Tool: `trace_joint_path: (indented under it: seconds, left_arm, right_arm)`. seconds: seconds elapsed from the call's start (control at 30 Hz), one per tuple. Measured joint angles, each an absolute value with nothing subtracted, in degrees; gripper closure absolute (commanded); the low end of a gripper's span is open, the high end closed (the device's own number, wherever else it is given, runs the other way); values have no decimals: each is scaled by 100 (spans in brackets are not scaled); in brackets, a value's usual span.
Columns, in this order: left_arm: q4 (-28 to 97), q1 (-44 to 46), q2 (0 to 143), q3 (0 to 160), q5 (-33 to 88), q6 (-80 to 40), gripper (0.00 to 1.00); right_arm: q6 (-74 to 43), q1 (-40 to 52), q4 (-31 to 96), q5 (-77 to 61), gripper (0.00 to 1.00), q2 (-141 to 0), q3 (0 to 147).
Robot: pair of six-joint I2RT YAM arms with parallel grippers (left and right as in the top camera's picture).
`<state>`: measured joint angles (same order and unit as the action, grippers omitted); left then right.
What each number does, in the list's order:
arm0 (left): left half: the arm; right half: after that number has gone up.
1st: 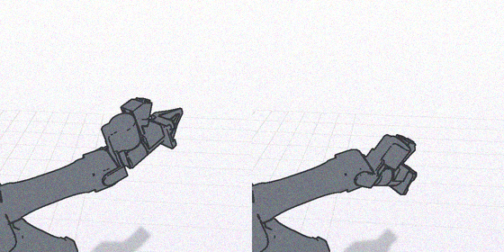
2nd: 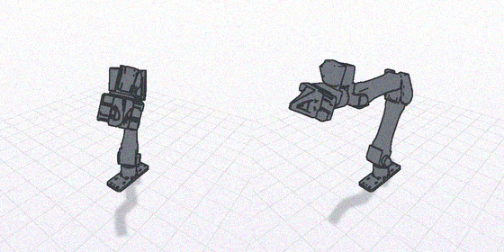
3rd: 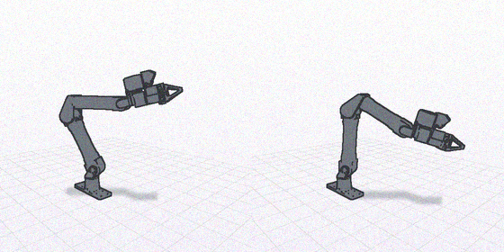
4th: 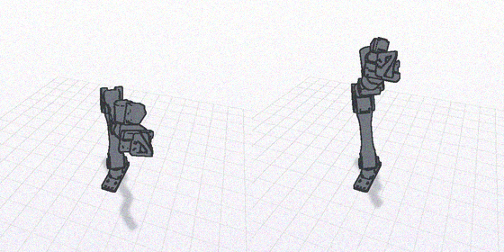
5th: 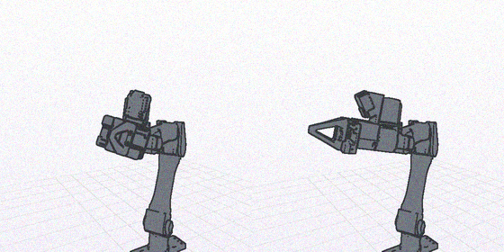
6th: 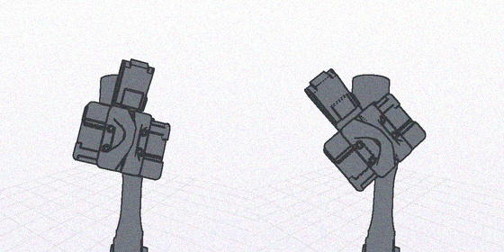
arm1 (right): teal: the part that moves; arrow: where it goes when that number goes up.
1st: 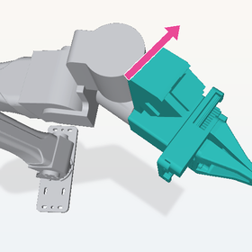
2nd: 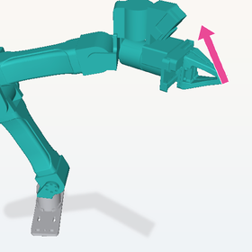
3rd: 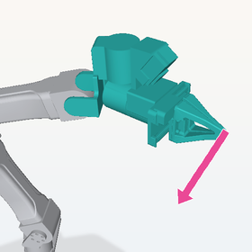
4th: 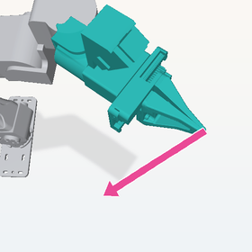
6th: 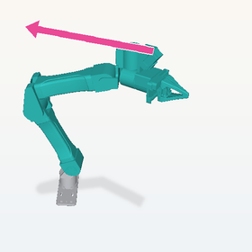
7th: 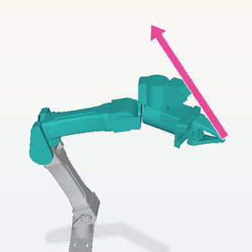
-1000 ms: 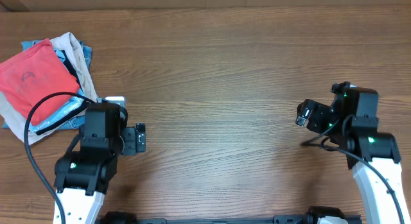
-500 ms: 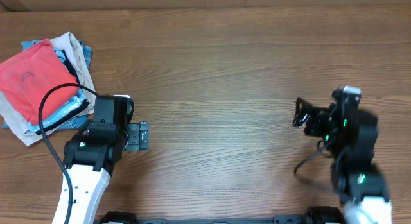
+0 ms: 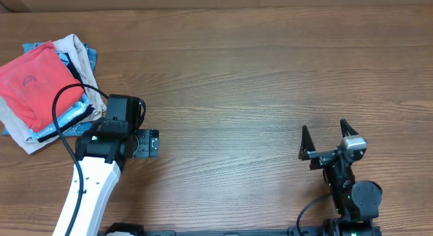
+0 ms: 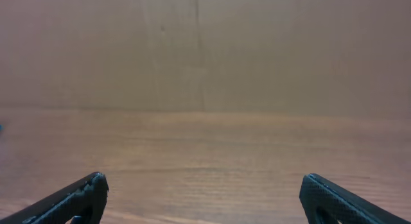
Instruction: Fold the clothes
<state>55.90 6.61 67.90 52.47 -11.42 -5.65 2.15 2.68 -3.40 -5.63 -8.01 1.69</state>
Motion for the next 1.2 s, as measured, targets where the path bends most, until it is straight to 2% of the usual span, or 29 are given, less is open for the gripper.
trace_joint_path:
  seconds: [0.13, 1.2]
  left_arm:
    - [5590, 661, 6899, 5247, -1142, -565, 0]
    - [5590, 661, 6984, 5247, -1142, -565, 0]
  right_arm:
    - [384, 261, 436, -646, 0, -294, 106]
    - [390, 261, 414, -729, 0, -102, 106]
